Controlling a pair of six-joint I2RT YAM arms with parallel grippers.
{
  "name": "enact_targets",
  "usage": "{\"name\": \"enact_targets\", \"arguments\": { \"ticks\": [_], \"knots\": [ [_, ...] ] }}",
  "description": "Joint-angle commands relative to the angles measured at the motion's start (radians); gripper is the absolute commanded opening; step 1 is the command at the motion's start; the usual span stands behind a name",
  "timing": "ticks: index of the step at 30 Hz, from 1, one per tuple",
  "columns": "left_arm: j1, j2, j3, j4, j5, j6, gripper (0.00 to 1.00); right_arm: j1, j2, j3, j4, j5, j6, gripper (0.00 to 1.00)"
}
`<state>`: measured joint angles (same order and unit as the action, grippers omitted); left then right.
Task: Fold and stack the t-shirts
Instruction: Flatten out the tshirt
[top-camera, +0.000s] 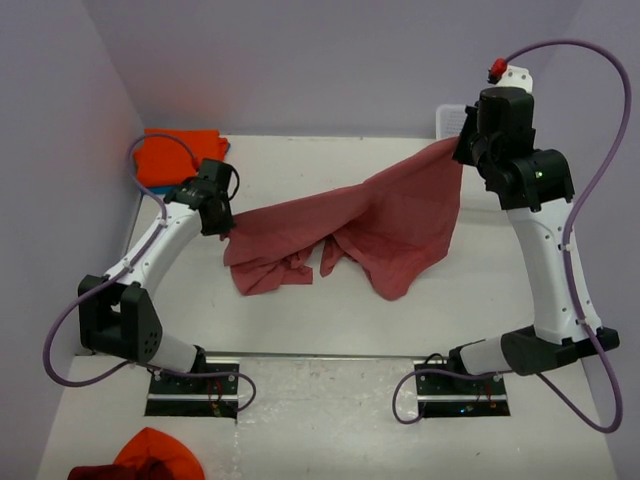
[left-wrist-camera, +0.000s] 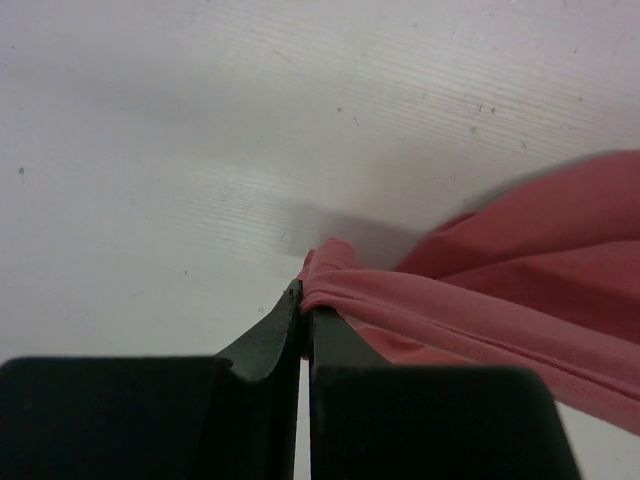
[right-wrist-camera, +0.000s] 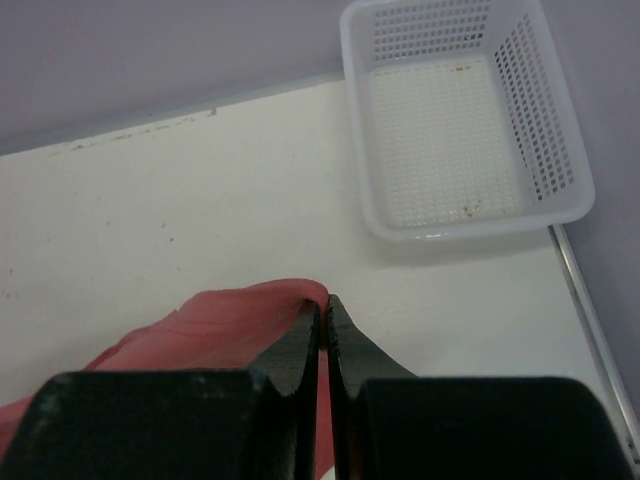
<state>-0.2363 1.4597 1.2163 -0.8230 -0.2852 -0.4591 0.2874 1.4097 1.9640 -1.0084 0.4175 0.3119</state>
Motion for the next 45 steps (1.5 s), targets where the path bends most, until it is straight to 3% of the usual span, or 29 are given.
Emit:
{"name": "enact_targets", "arguments": {
  "ticks": [1, 5, 10, 17, 25, 30, 35, 45],
  "knots": [
    [-0.003, 0.010, -0.026, 0.030, -0.042, 0.014, 0.00, -0.031, 0.017, 0.058, -0.002, 0.003, -0.031, 0.00],
    [-0.003, 0.036, -0.026, 0.016, -0.095, 0.002, 0.00, -0.065, 0.057, 0.145, -0.002, -0.019, -0.065, 0.00],
    [-0.034, 0.018, 0.092, -0.105, -0.377, -0.061, 0.00, -0.091, 0.086, 0.272, 0.001, -0.062, -0.103, 0.00],
    [-0.047, -0.191, 0.245, -0.090, -0.520, -0.053, 0.00, -0.091, -0.050, 0.204, 0.178, -0.152, -0.160, 0.00],
    [-0.047, -0.358, 0.419, 0.067, -0.471, 0.155, 0.00, -0.091, -0.150, 0.357, 0.197, -0.281, -0.243, 0.00],
    [-0.047, -0.436, 0.502, 0.156, -0.388, 0.250, 0.00, -0.090, -0.244, 0.345, 0.248, -0.376, -0.252, 0.00],
    [-0.047, -0.565, 0.497, 0.306, -0.208, 0.326, 0.01, -0.090, -0.345, 0.326, 0.304, -0.538, -0.251, 0.00],
    [-0.046, -0.748, 0.463, 0.521, -0.065, 0.408, 0.03, -0.091, -0.511, 0.306, 0.439, -0.758, -0.232, 0.00]
  ]
}}
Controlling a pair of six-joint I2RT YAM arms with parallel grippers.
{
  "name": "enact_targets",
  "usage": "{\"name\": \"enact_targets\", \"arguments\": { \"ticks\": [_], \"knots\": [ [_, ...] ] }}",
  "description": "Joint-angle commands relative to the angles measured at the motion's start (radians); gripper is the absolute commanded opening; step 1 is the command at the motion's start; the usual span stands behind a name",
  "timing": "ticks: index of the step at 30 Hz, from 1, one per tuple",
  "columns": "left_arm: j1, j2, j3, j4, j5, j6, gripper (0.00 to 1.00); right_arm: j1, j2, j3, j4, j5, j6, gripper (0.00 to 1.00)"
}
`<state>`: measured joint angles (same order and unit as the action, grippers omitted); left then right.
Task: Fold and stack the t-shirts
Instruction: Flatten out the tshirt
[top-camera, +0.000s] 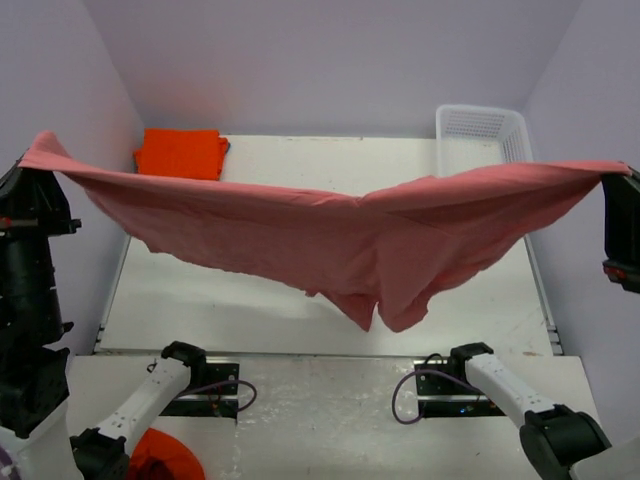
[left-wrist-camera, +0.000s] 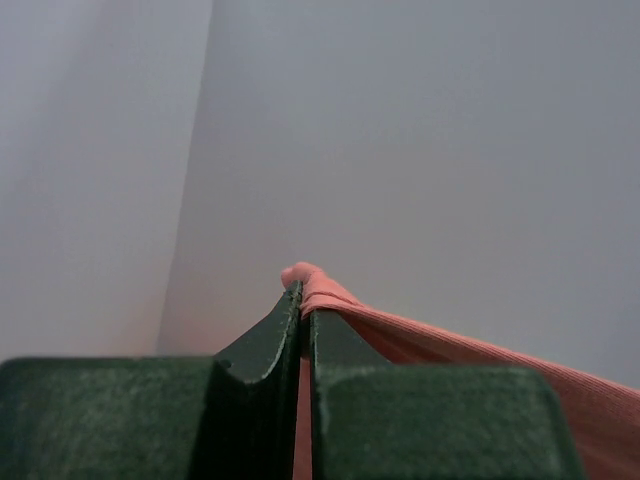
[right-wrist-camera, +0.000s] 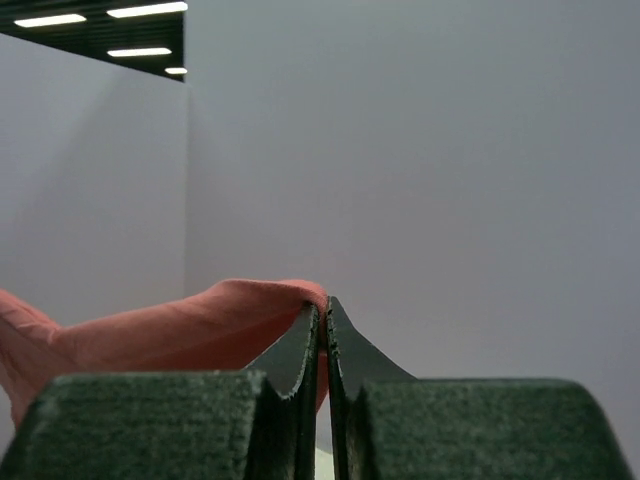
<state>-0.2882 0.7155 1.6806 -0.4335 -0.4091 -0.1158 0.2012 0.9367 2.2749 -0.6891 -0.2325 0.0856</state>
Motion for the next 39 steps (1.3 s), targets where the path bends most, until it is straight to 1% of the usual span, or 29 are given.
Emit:
{"name": "enact_targets", "arguments": {
  "ticks": [1, 3, 4, 6, 7, 8, 11, 12, 13, 14, 16, 17, 19, 20, 23, 24, 26, 27, 31, 35, 39],
  "knots": [
    [0.006, -0.005, 0.004, 0.137, 0.075, 0.068, 0.03, -0.005, -0.042, -0.002, 0.140, -0.119, -0.003, 0.00],
    [0.006, -0.004, 0.014, 0.159, 0.116, 0.076, 0.03, -0.005, -0.052, -0.017, 0.166, -0.128, -0.003, 0.00],
    [0.006, -0.001, 0.014, 0.168, 0.122, 0.077, 0.03, -0.005, -0.061, -0.034, 0.207, -0.128, -0.007, 0.00],
    [0.006, 0.009, 0.005, 0.209, 0.116, 0.084, 0.03, -0.005, -0.068, -0.107, 0.264, -0.117, -0.023, 0.00],
    [0.006, 0.027, 0.002, 0.223, 0.115, 0.088, 0.03, -0.005, -0.061, -0.132, 0.320, -0.101, -0.030, 0.00],
    [0.006, 0.036, -0.016, 0.264, 0.105, 0.097, 0.03, -0.003, -0.047, -0.149, 0.338, -0.088, -0.040, 0.00],
    [0.006, 0.105, -0.042, 0.349, 0.076, 0.111, 0.03, -0.005, 0.045, -0.167, 0.396, -0.036, -0.067, 0.00],
    [0.006, 0.130, -0.048, 0.372, 0.069, 0.149, 0.03, -0.005, 0.072, -0.170, 0.416, -0.021, -0.078, 0.00],
    [0.006, 0.177, -0.053, 0.393, 0.066, 0.156, 0.03, -0.005, 0.105, -0.166, 0.443, -0.001, -0.116, 0.00],
    [0.006, 0.199, -0.079, 0.480, 0.061, 0.174, 0.04, -0.005, 0.173, -0.163, 0.459, 0.011, -0.130, 0.00],
    [0.006, 0.286, -0.070, 0.504, 0.052, 0.200, 0.05, -0.005, 0.258, -0.100, 0.461, 0.036, -0.185, 0.00],
    [0.006, 0.312, -0.081, 0.559, 0.029, 0.209, 0.05, -0.005, 0.339, -0.075, 0.464, 0.059, -0.204, 0.00],
    [0.006, 0.389, -0.084, 0.594, 0.024, 0.235, 0.05, -0.006, 0.417, -0.022, 0.476, 0.071, -0.257, 0.00],
    [0.006, 0.412, -0.090, 0.640, 0.026, 0.242, 0.05, -0.006, 0.495, 0.026, 0.477, 0.084, -0.282, 0.00],
    [0.015, 0.507, -0.085, 0.708, 0.033, 0.261, 0.06, -0.022, 0.602, 0.096, 0.476, 0.081, -0.302, 0.00],
    [0.021, 0.559, -0.078, 0.717, 0.033, 0.269, 0.05, -0.029, 0.655, 0.136, 0.477, 0.073, -0.296, 0.00],
    [0.037, 0.607, -0.058, 0.728, 0.059, 0.281, 0.06, -0.057, 0.718, 0.191, 0.477, 0.041, -0.264, 0.00],
    [0.040, 0.655, -0.049, 0.728, 0.058, 0.284, 0.06, -0.065, 0.732, 0.207, 0.479, 0.033, -0.253, 0.00],
    [0.067, 0.729, -0.027, 0.723, 0.047, 0.286, 0.06, -0.085, 0.778, 0.259, 0.482, 0.024, -0.238, 0.00],
    [0.083, 0.740, -0.038, 0.710, 0.043, 0.274, 0.06, -0.088, 0.745, 0.213, 0.471, 0.022, -0.244, 0.00],
    [0.084, 0.695, -0.055, 0.691, 0.043, 0.272, 0.06, -0.086, 0.663, 0.140, 0.468, 0.012, -0.242, 0.00]
  ]
}}
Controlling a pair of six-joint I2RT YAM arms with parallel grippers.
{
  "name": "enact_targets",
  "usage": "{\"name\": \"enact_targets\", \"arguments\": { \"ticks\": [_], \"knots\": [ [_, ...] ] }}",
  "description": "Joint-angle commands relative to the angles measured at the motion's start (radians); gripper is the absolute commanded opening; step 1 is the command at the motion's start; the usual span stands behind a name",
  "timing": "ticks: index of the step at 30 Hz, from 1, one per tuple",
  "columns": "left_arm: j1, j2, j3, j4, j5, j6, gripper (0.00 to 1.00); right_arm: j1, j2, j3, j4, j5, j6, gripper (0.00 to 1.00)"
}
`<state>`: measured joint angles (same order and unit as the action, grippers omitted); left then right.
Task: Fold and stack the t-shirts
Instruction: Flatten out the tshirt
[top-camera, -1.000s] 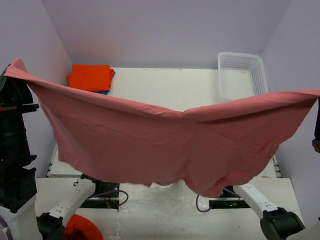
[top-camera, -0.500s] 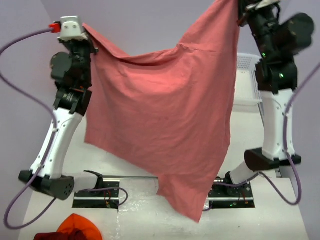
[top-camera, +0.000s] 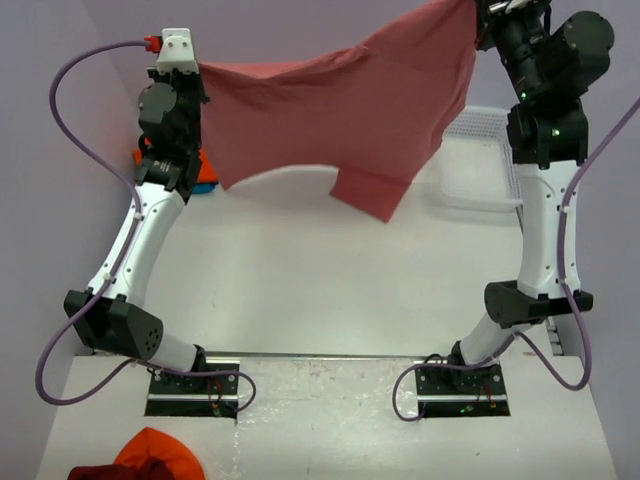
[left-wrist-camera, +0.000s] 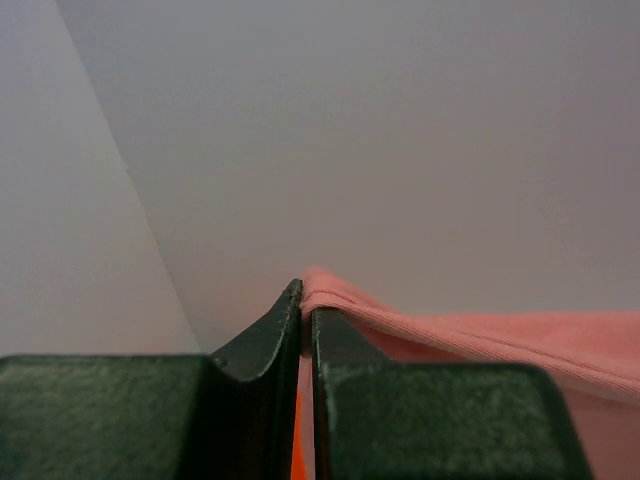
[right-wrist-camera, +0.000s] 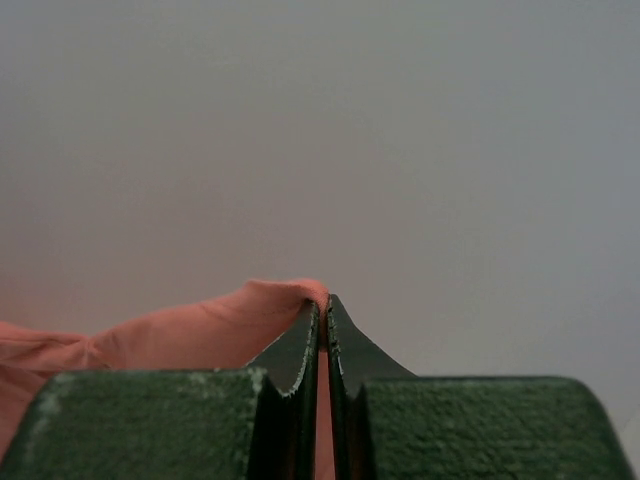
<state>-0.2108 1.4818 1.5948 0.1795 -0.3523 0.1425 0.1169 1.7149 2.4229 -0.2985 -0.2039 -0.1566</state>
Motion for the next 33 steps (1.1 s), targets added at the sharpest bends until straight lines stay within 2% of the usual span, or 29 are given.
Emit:
{"name": "enact_targets", "arguments": {
  "ticks": [1, 6, 14, 20, 27, 33],
  "knots": [
    [0.005, -0.089, 0.018, 0.074, -0.019, 0.012, 0.06, -0.003, -0.135, -0.018, 0.075, -0.022, 0.000, 0.00],
    [0.007, -0.221, 0.007, 0.025, -0.013, -0.024, 0.06, 0.003, -0.288, -0.056, 0.029, -0.048, 0.011, 0.00],
    [0.007, -0.487, 0.031, -0.103, 0.093, -0.119, 0.07, 0.010, -0.567, -0.108, -0.014, -0.158, 0.074, 0.00],
    [0.007, -0.552, 0.086, -0.164, 0.139, -0.164, 0.07, 0.010, -0.693, -0.102, -0.018, -0.245, 0.123, 0.00],
    [0.007, -0.483, 0.117, -0.124, 0.159, -0.159, 0.06, 0.010, -0.650, -0.117, 0.044, -0.247, 0.131, 0.00],
    [0.005, -0.312, 0.090, -0.022, 0.125, -0.109, 0.06, 0.010, -0.450, -0.093, 0.104, -0.209, 0.117, 0.00]
  ]
}}
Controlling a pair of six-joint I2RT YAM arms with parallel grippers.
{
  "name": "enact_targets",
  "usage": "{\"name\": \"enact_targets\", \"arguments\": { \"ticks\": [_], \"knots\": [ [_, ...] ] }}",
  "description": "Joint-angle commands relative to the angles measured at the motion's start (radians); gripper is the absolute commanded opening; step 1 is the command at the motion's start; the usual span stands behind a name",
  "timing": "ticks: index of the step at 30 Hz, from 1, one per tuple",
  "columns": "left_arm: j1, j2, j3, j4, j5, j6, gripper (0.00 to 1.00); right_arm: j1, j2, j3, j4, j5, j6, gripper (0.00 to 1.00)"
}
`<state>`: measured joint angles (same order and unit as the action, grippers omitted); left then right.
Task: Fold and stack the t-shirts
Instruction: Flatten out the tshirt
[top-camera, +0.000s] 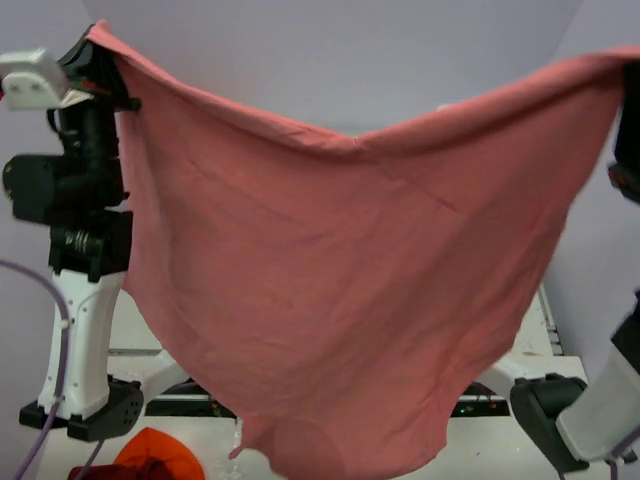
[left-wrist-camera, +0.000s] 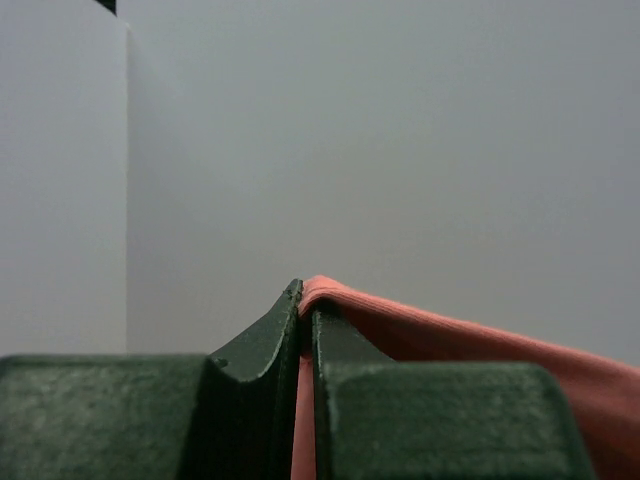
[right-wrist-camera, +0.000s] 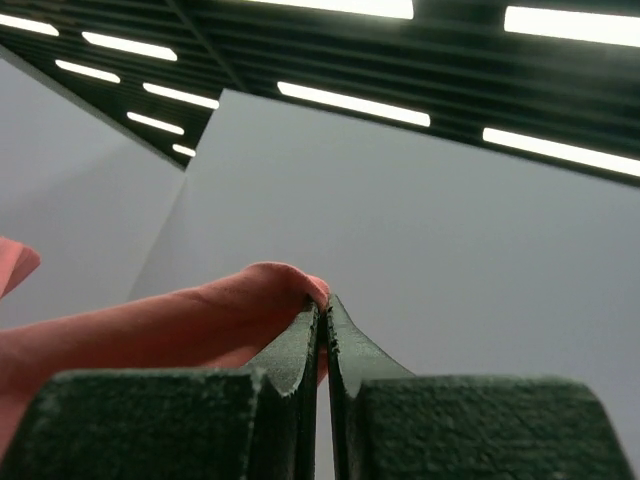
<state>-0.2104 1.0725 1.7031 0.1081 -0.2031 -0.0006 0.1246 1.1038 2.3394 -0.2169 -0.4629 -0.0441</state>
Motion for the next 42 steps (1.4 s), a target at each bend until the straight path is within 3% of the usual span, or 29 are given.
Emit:
{"name": "enact_targets", "arguments": {
  "ticks": [1, 10, 15, 16, 19, 23, 29, 31, 36, 39, 42],
  "knots": [
    [0.006, 0.124, -0.023, 0.068, -0.027, 0.042, 0.06, 0.003, 0.194, 0.012, 0.025, 0.059, -0.005, 0.00],
    [0.034, 0.528, 0.141, 0.123, 0.005, 0.060, 0.06, -0.013, 0.537, 0.175, 0.083, 0.101, -0.027, 0.00],
    [0.071, 0.772, 0.350, 0.102, 0.054, 0.060, 0.04, -0.052, 0.683, 0.282, 0.157, 0.087, 0.026, 0.00],
    [0.074, 0.803, 0.450, 0.079, 0.066, 0.060, 0.04, -0.059, 0.689, 0.290, 0.178, 0.081, 0.036, 0.00],
    [0.088, 0.879, 0.558, 0.045, 0.087, 0.048, 0.04, -0.095, 0.696, 0.308, 0.195, 0.049, 0.105, 0.00],
    [0.134, 0.870, 0.517, 0.062, 0.123, -0.053, 0.06, -0.103, 0.650, 0.239, 0.168, 0.050, 0.089, 0.00],
    [0.137, 0.848, 0.371, -0.088, 0.131, -0.067, 0.06, -0.097, 0.555, 0.020, -0.045, 0.032, 0.104, 0.00],
    [0.137, 0.807, 0.241, -0.107, 0.108, -0.100, 0.08, -0.086, 0.496, -0.183, -0.070, 0.058, 0.142, 0.00],
    [0.131, 0.762, 0.112, -0.367, 0.113, -0.183, 0.08, -0.002, 0.212, -0.698, -0.087, 0.176, 0.251, 0.00],
    [0.131, 0.686, -0.038, -0.501, 0.055, -0.275, 0.00, 0.058, 0.057, -0.892, -0.125, 0.236, 0.309, 0.00],
    [0.129, 0.560, -0.204, -0.579, 0.009, -0.329, 0.00, 0.101, -0.040, -1.008, -0.214, 0.279, 0.372, 0.00]
  ]
}}
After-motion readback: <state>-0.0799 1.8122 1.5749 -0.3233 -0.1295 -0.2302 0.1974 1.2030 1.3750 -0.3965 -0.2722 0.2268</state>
